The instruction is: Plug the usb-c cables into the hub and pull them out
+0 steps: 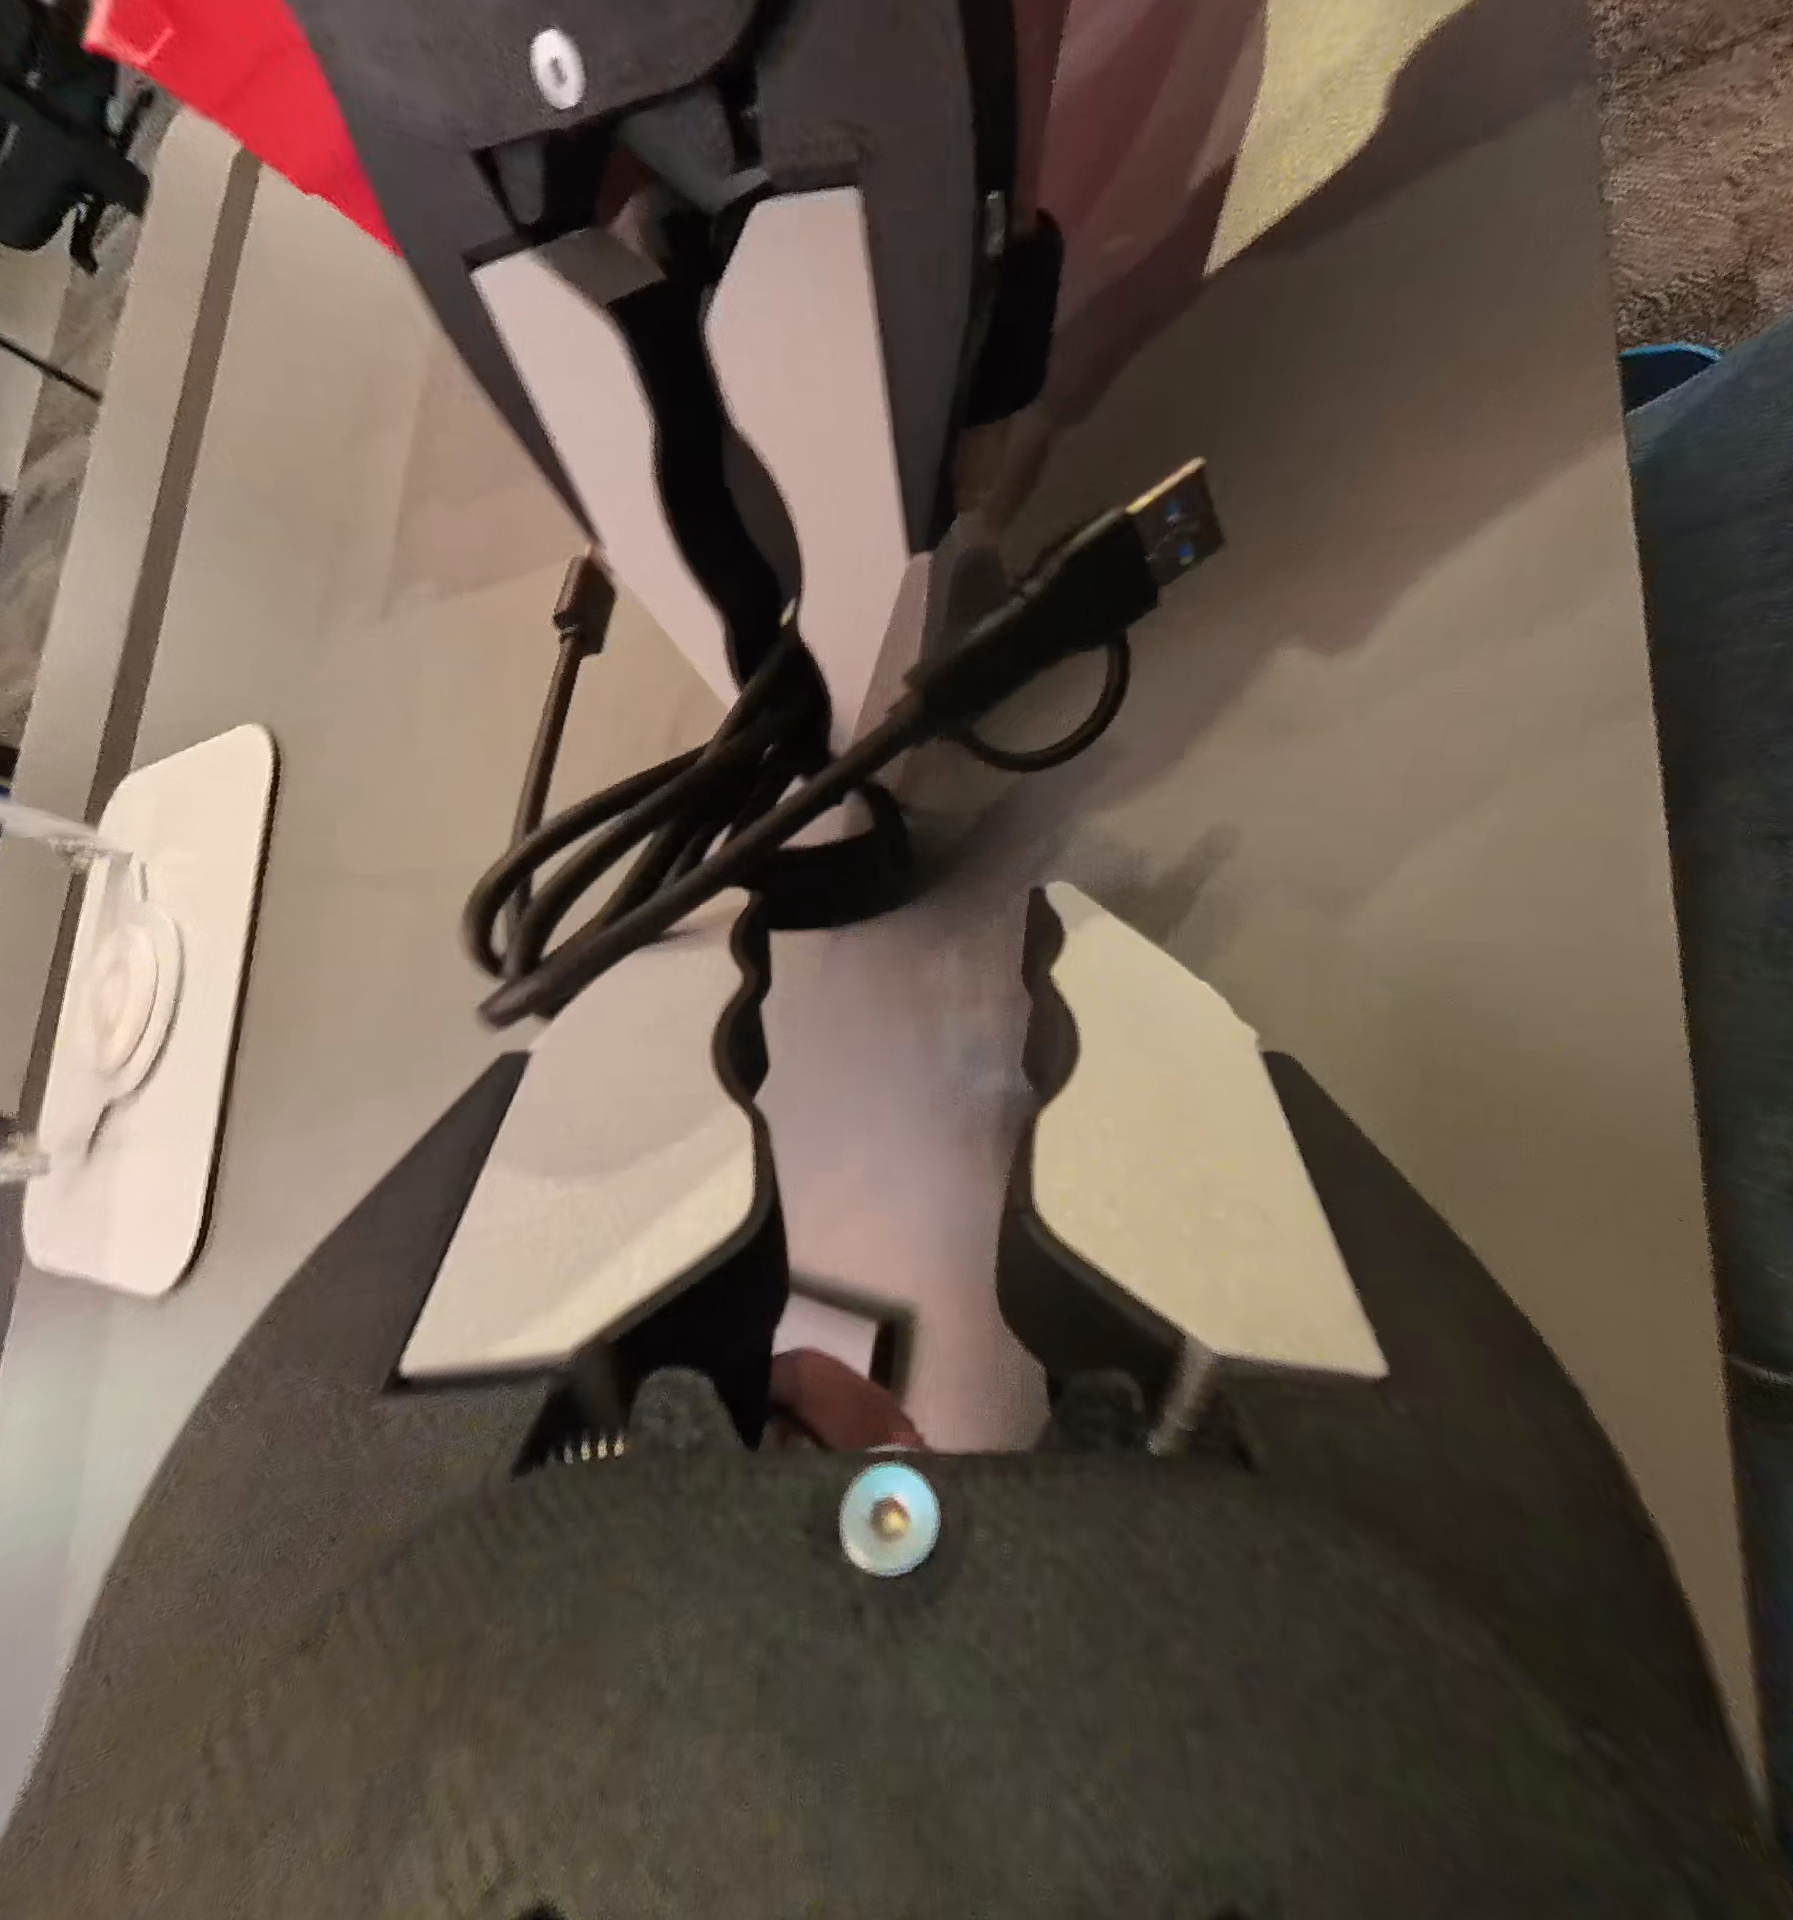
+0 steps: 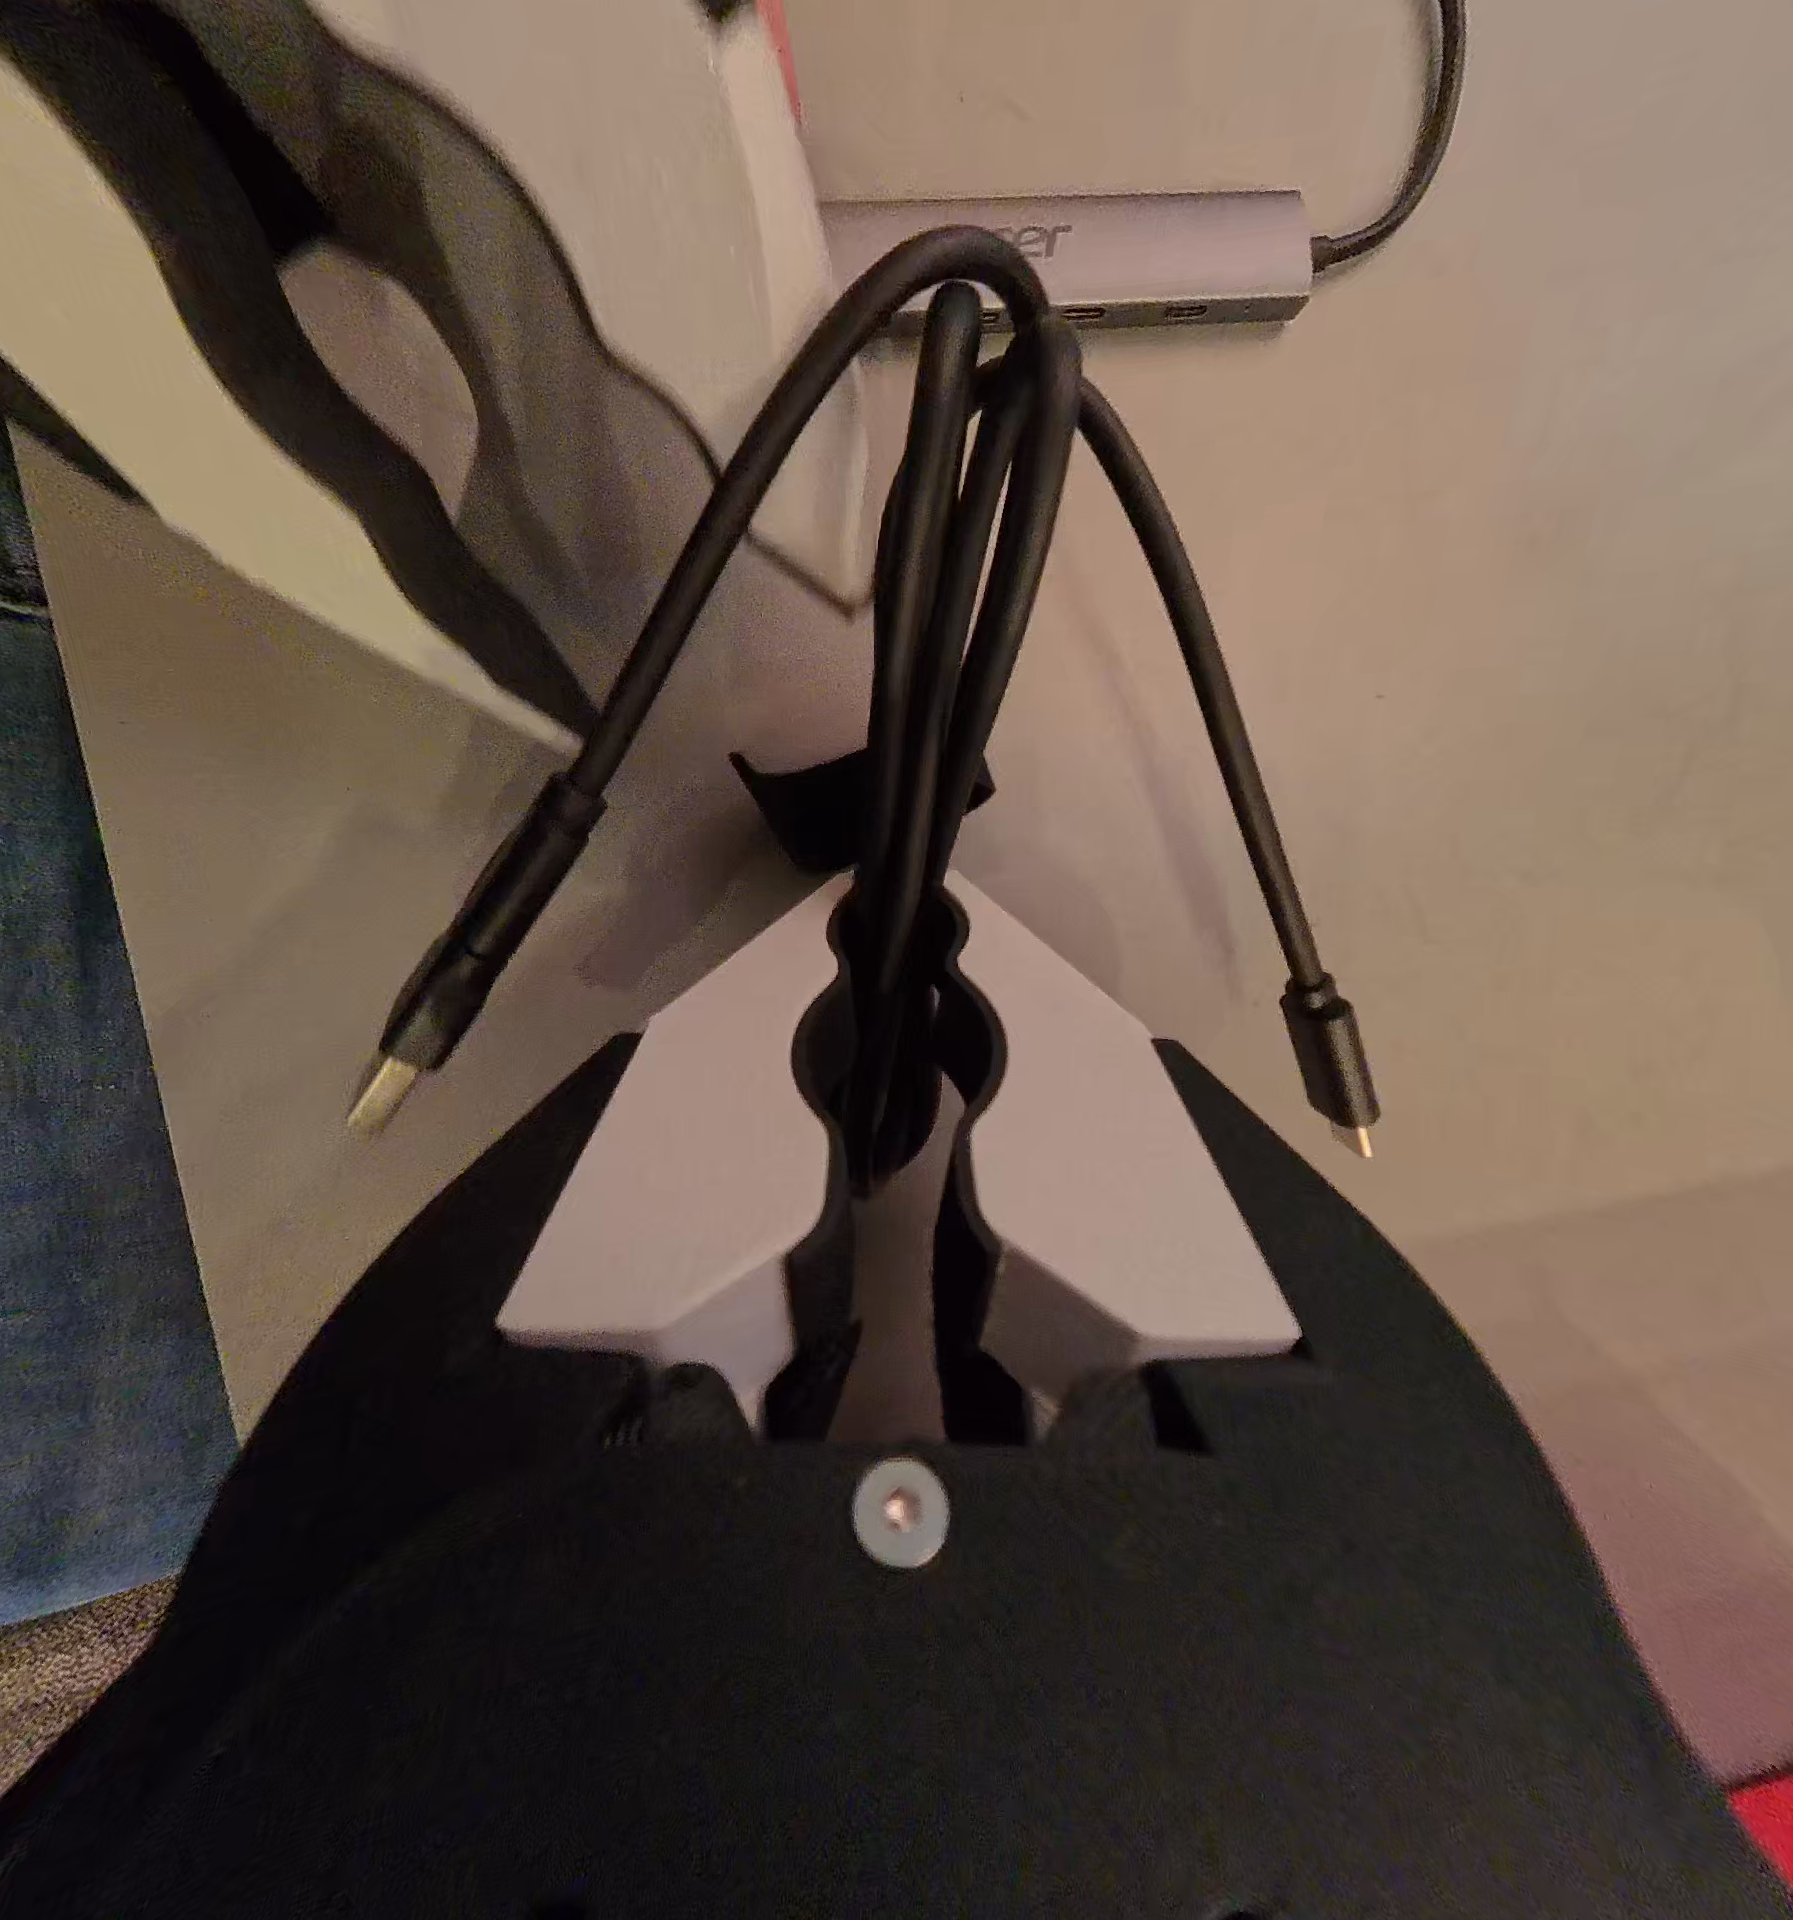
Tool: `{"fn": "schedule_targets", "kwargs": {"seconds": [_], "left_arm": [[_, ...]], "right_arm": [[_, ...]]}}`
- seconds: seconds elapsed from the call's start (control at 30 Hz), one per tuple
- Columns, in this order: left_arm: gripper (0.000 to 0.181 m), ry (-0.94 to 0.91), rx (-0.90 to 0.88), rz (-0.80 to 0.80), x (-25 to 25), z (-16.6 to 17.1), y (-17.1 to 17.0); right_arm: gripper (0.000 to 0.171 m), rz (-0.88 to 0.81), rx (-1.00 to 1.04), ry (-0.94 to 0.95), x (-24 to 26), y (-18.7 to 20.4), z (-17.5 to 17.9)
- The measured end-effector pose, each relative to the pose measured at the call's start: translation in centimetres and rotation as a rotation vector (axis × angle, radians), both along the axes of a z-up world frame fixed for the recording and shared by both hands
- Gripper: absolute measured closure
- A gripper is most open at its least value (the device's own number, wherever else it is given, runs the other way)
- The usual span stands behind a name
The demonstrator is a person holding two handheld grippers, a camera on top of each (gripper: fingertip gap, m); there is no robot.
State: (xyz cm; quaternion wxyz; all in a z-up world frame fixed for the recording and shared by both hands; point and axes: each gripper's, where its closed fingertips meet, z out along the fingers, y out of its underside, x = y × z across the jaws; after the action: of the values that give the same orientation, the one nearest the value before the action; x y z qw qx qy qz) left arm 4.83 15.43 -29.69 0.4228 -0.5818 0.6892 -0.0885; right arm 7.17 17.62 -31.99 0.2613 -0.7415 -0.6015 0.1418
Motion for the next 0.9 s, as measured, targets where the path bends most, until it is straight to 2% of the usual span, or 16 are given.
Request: {"fn": "schedule_targets", "kwargs": {"seconds": [0.13, 0.27, 0.33, 0.53, 0.6, 0.73, 0.9], "left_arm": [[0.139, -0.073, 0.037, 0.082, -2.1, 3.1, 0.7], [0.145, -0.097, 0.176, 0.044, -1.7, 7.2, 0.7], [0.146, -0.084, 0.168, 0.007, -0.9, 8.0, 0.7], [0.144, 0.163, 0.072, -0.054, -0.2, 4.1, 1.7], [0.150, 0.231, 0.040, -0.053, -0.7, 2.6, 1.9], [0.163, 0.231, -0.022, -0.025, -1.0, 1.0, 2.1], [0.167, 0.201, -0.110, 0.001, -1.1, -0.6, 2.3]], "right_arm": [[0.166, 0.027, 0.026, -0.015, 0.0, 0.3, 0.3], [0.166, 0.075, 0.045, -0.062, 0.0, 0.2, 0.0], [0.166, 0.100, 0.050, -0.066, -0.2, 0.0, 0.0], [0.166, 0.195, 0.109, -0.139, -0.4, -0.1, 0.0], [0.166, 0.218, 0.119, -0.154, -0.4, -0.1, 0.0], [0.166, 0.245, 0.119, -0.172, -0.5, 0.0, 0.0], [0.165, 0.238, 0.051, -0.130, -0.5, 0.0, 0.0]]}}
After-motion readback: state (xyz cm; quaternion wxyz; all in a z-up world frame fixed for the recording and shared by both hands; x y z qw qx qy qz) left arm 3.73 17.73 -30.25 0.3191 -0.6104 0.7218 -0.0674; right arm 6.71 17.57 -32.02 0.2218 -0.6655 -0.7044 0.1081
